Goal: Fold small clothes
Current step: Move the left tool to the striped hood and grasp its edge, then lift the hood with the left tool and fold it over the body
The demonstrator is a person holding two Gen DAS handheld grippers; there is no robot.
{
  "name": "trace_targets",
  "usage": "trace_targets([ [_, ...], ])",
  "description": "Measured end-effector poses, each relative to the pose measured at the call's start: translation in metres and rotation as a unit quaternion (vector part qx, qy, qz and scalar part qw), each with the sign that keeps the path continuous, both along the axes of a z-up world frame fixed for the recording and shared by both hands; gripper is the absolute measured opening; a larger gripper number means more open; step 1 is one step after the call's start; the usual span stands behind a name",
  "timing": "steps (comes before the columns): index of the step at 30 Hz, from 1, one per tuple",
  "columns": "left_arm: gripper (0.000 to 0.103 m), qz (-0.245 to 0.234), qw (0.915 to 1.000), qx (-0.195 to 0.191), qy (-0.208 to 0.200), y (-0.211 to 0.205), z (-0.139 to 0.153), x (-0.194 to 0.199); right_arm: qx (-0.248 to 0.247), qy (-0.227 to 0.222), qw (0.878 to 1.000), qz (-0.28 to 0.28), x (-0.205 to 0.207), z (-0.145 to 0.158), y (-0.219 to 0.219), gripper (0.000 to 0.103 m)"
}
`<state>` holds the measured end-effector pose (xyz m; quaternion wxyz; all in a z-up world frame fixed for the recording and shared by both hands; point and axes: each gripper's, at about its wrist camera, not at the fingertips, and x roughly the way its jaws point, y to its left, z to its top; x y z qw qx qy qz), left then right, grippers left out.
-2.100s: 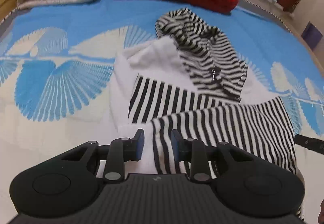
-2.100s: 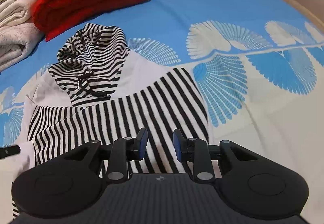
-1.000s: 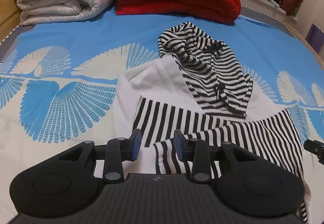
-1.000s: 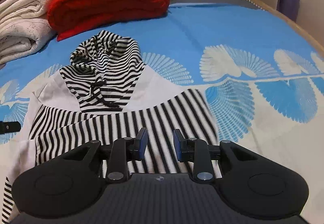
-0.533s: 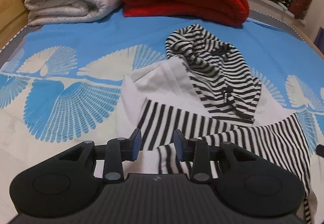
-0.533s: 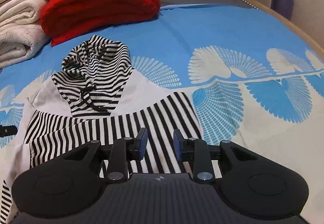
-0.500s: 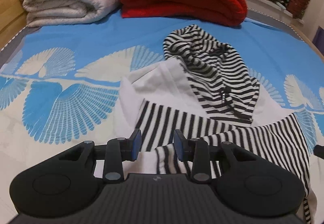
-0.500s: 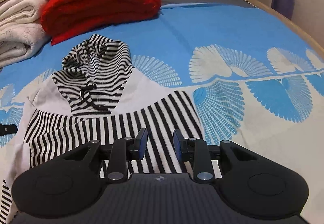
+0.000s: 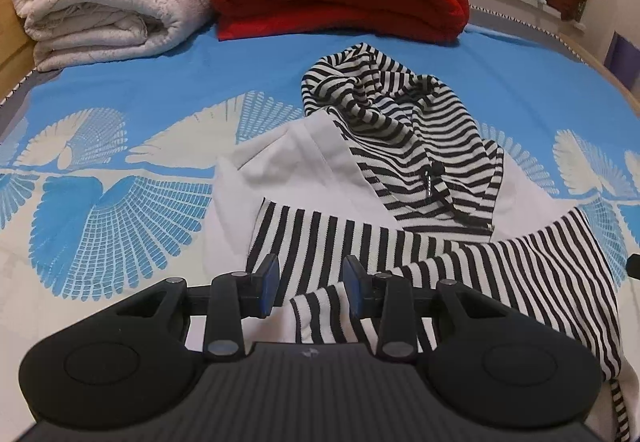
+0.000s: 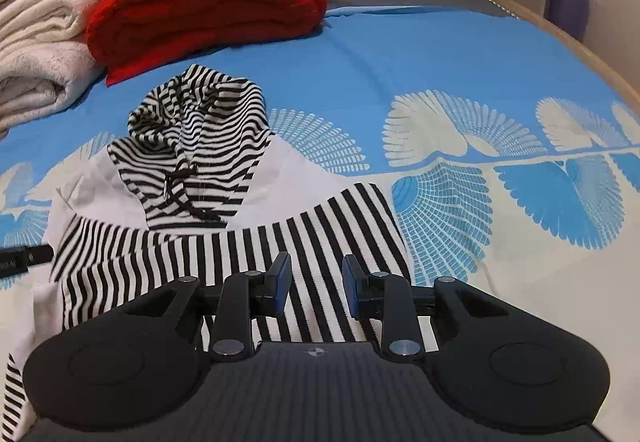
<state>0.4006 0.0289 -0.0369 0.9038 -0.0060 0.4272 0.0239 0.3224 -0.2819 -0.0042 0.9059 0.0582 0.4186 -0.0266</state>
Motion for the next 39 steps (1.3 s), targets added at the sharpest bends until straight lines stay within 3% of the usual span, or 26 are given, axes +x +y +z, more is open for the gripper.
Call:
trace_targets([
  [7,0.039,0.015,0.9991,-0.033,-0.021,0.016,-0.005,0.011,-0.006,-0.020,1.000,0.013,0.007,0.018,-0.004,0.029],
  [11,0.039,0.004,0.9980,-0.046,-0.042,0.020,-0.004,0.036,-0.012,-0.036,0.999,0.008,0.008,0.026,-0.015,0.027],
  [16,0.039,0.033,0.9945,-0.088,-0.047,0.026,-0.008,0.107,0.000,-0.026,1.000,-0.002,0.005,0.024,-0.029,0.023],
  [20,0.039,0.046,0.9922,-0.096,-0.065,0.028,-0.008,0.174,0.006,-0.021,1.000,-0.008,0.003,0.022,-0.039,0.023],
  [24,0.039,0.077,0.9875,-0.126,-0.057,0.038,-0.015,0.235,0.011,-0.010,1.000,-0.021,0.004,0.018,-0.051,0.023],
  [26,0.043,0.094,0.9852,-0.136,-0.045,0.042,-0.021,0.265,0.015,-0.005,0.999,-0.030,0.005,0.016,-0.057,0.023],
  [28,0.055,0.107,0.9833,-0.142,-0.038,0.044,-0.027,0.287,0.019,0.002,0.999,-0.042,0.007,0.013,-0.062,0.023],
  [33,0.061,0.109,0.9850,-0.133,-0.013,0.033,-0.047,0.324,0.027,0.008,0.998,-0.048,0.008,0.011,-0.067,0.023],
  [36,0.061,0.104,0.9894,-0.101,-0.007,0.023,-0.057,0.335,0.026,0.006,0.999,-0.046,0.009,0.012,-0.068,0.023],
  [39,0.055,0.087,0.9928,-0.083,-0.002,0.019,-0.063,0.341,0.027,0.011,0.998,-0.055,0.010,0.010,-0.071,0.023],
])
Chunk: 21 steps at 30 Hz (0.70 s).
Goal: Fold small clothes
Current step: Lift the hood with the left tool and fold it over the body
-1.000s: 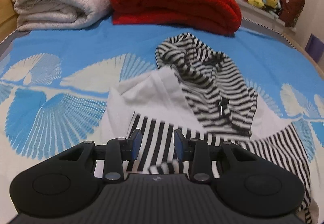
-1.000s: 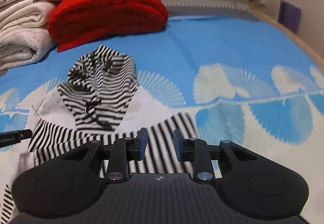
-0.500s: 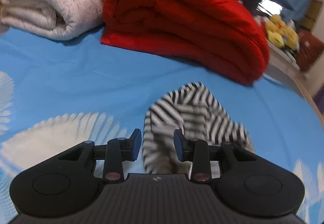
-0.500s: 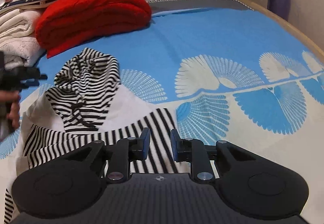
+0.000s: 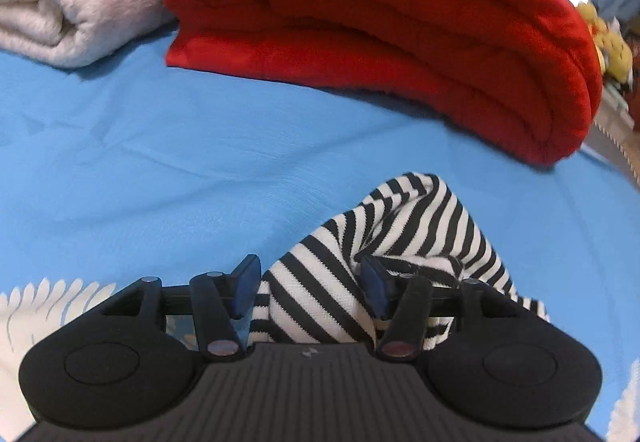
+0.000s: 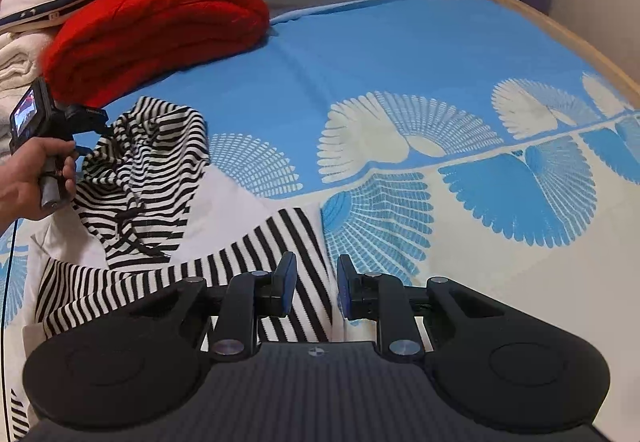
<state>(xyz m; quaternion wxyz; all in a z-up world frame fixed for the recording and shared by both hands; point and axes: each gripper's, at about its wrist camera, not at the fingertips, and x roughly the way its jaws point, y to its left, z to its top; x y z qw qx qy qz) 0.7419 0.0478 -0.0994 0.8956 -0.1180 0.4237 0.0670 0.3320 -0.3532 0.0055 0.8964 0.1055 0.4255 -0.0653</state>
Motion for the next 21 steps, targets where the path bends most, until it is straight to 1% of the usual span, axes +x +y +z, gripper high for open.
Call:
trace_targets([
  [1,0.039,-0.008,1.0000,0.005,0.003,-0.002,-0.001,0.001,0.003,0.002,1.000,-0.001,0.000,-0.001,0.000,0.023],
  [2,0.027,-0.020,0.9998,0.006,0.006,-0.003,-0.001,0.002,0.005,0.003,1.000,0.000,0.000,-0.001,0.000,0.023],
  [3,0.005,-0.036,0.9993,0.008,0.009,-0.005,0.000,0.002,0.005,0.001,1.000,0.002,-0.001,0.000,0.000,0.023],
  [4,0.004,-0.047,0.9988,0.015,0.009,-0.006,0.001,0.001,0.004,-0.001,1.000,0.005,-0.001,0.001,0.000,0.023],
  [6,0.004,-0.067,0.9974,0.027,-0.004,-0.013,0.011,-0.011,0.003,-0.003,1.000,0.005,-0.002,0.002,-0.001,0.023],
  [8,0.003,-0.093,0.9953,0.015,-0.025,-0.018,0.027,-0.034,0.007,-0.005,1.000,0.002,-0.002,0.006,-0.004,0.023],
  [9,0.003,-0.109,0.9932,0.010,-0.038,-0.021,0.037,-0.050,0.009,-0.007,1.000,0.000,-0.003,0.008,-0.005,0.023],
  [10,0.003,-0.133,0.9894,0.009,-0.057,-0.026,0.049,-0.071,0.011,-0.011,1.000,-0.003,-0.003,0.011,-0.007,0.023],
  [12,0.003,-0.190,0.9770,0.009,-0.095,-0.037,0.073,-0.128,0.017,-0.020,1.000,-0.008,-0.004,0.018,-0.009,0.022],
  [13,0.003,-0.226,0.9678,0.011,-0.109,-0.043,0.085,-0.165,0.022,-0.025,0.999,-0.010,-0.004,0.022,-0.009,0.022],
  [15,0.003,-0.286,0.9504,0.014,-0.122,-0.051,0.101,-0.235,0.031,-0.039,0.999,-0.012,-0.007,0.031,-0.009,0.022],
  [16,0.003,-0.323,0.9386,0.015,-0.120,-0.054,0.107,-0.281,0.036,-0.045,0.998,-0.013,-0.009,0.035,-0.009,0.022],
  [17,0.003,-0.357,0.9271,0.020,-0.113,-0.056,0.109,-0.321,0.042,-0.052,0.998,-0.012,-0.011,0.040,-0.009,0.022],
  [18,0.004,-0.379,0.9194,0.029,-0.100,-0.057,0.109,-0.353,0.048,-0.059,0.997,-0.013,-0.015,0.044,-0.009,0.022],
  [19,0.005,-0.398,0.9135,0.037,-0.077,-0.056,0.106,-0.387,0.053,-0.066,0.996,-0.013,-0.018,0.048,-0.010,0.022],
  [20,0.006,-0.411,0.9103,0.029,-0.042,-0.051,0.101,-0.419,0.056,-0.073,0.996,-0.012,-0.023,0.052,-0.010,0.022],
  [21,0.007,-0.410,0.9116,0.020,-0.017,-0.046,0.098,-0.438,0.056,-0.078,0.995,-0.012,-0.028,0.054,-0.011,0.022],
])
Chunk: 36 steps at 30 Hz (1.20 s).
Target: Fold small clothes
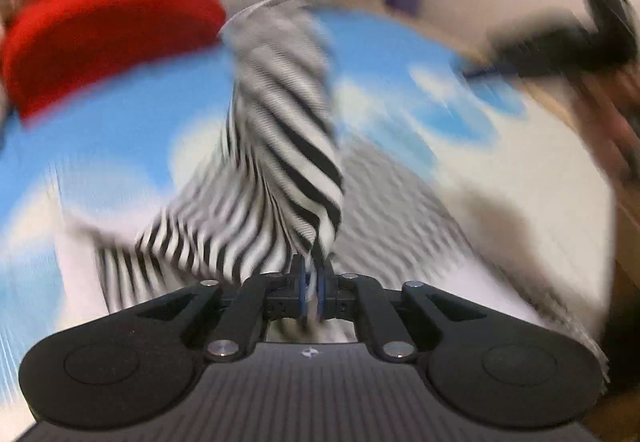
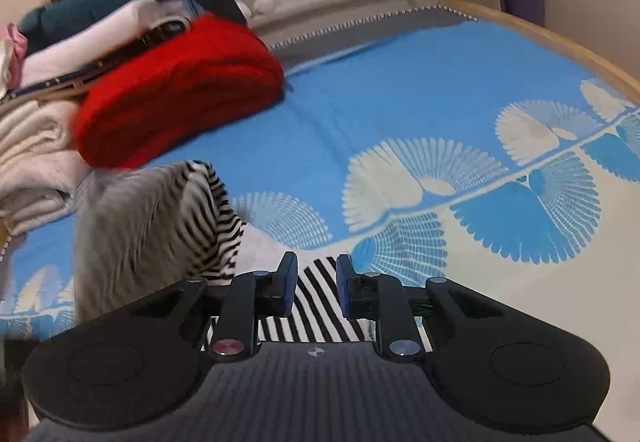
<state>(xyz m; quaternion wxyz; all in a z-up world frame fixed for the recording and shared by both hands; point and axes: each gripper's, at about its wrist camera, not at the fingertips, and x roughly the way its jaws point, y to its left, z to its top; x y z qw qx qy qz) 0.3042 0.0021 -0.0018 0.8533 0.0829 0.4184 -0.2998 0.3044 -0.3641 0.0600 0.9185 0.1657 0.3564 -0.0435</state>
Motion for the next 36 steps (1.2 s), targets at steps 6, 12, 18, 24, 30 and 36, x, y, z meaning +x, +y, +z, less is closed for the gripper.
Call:
trace_targets([
  [6,0.044,0.221,0.9692,-0.089,0.062,0.058,0.008,-0.030,0.039,0.000,0.999,0.003,-0.027,-0.006,0.000,0.023],
  [12,0.043,0.384,0.8952,-0.173,0.146,0.082,-0.054,-0.010,0.132,0.051,0.990,0.007,-0.037,-0.044,0.018,0.023],
  [18,0.043,0.381,0.8755,-0.216,0.204,0.076,-0.083,0.011,0.118,0.101,0.988,0.006,-0.030,-0.076,0.039,0.028],
  [24,0.043,0.382,0.8684,-0.201,0.243,0.066,-0.105,0.015,0.106,0.123,0.987,0.011,-0.014,-0.093,0.040,0.028],
  [30,0.001,0.369,0.8834,-0.180,0.226,0.058,-0.098,0.023,0.088,0.147,0.985,0.024,0.007,-0.106,0.049,0.028],
  [36,0.001,0.337,0.9221,-0.180,0.059,0.063,-0.025,0.021,0.083,0.145,0.985,0.044,0.014,-0.110,0.059,0.002],
])
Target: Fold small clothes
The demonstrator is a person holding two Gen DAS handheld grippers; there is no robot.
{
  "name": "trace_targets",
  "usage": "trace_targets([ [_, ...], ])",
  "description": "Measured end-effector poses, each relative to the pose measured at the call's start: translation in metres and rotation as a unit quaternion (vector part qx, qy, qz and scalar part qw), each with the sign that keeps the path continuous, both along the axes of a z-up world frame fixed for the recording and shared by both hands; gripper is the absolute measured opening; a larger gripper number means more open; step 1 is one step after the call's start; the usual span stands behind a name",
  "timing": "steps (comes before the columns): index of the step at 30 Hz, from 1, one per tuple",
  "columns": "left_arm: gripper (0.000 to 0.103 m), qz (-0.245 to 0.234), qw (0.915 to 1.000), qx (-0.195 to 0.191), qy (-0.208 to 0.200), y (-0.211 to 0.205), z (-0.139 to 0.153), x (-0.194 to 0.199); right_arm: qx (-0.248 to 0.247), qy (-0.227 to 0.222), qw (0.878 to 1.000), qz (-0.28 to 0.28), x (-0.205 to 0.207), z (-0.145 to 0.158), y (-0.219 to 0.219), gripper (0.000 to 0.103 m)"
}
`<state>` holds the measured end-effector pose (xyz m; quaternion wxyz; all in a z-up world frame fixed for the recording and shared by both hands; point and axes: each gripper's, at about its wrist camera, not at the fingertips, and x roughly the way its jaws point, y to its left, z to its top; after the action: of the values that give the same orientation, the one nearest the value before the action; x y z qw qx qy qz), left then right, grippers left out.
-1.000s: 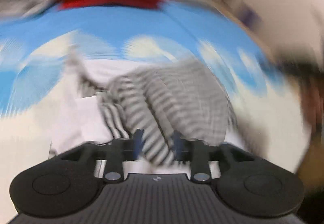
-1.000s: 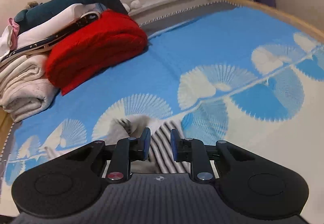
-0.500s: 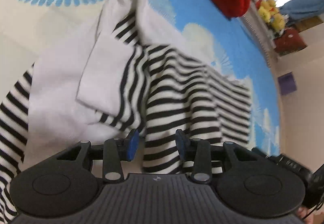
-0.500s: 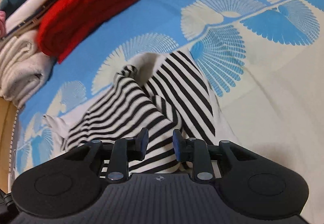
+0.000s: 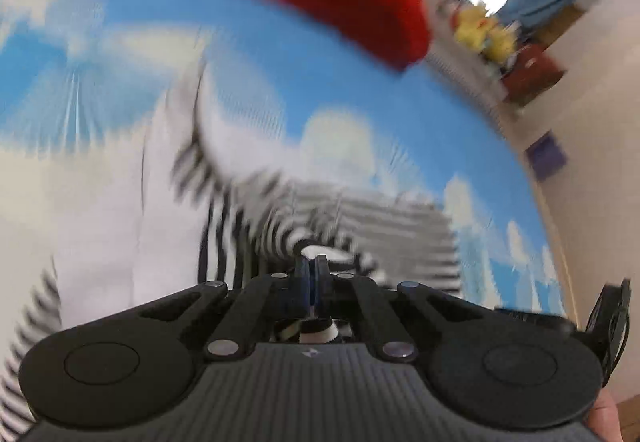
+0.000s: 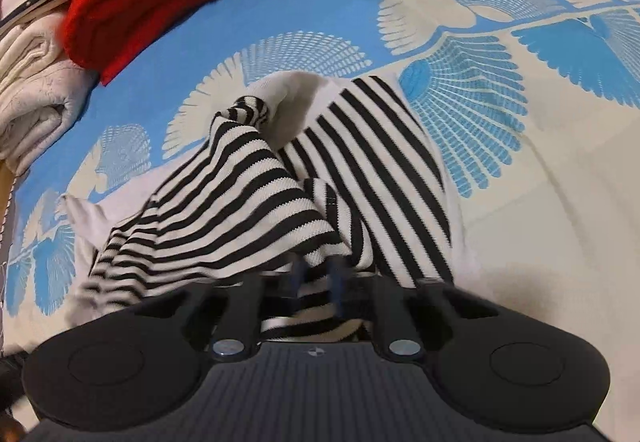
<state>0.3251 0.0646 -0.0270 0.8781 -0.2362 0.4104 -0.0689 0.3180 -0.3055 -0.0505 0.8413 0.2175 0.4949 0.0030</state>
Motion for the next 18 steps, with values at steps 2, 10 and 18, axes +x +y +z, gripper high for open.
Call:
trace_targets([
  [2,0.001,0.018,0.9976,0.020,-0.064,0.010,0.021,-0.007,0.051,-0.040,0.998,-0.015,-0.005,0.011,-0.005,0.001],
  [10,0.002,0.058,0.9983,0.002,-0.008,0.043,0.007,-0.015,0.225,-0.161,0.959,-0.061,-0.030,0.035,-0.027,0.001],
  [18,0.042,0.063,0.9927,0.010,0.103,0.054,-0.037,-0.006,0.047,0.064,0.996,-0.049,-0.021,-0.018,-0.010,0.005],
])
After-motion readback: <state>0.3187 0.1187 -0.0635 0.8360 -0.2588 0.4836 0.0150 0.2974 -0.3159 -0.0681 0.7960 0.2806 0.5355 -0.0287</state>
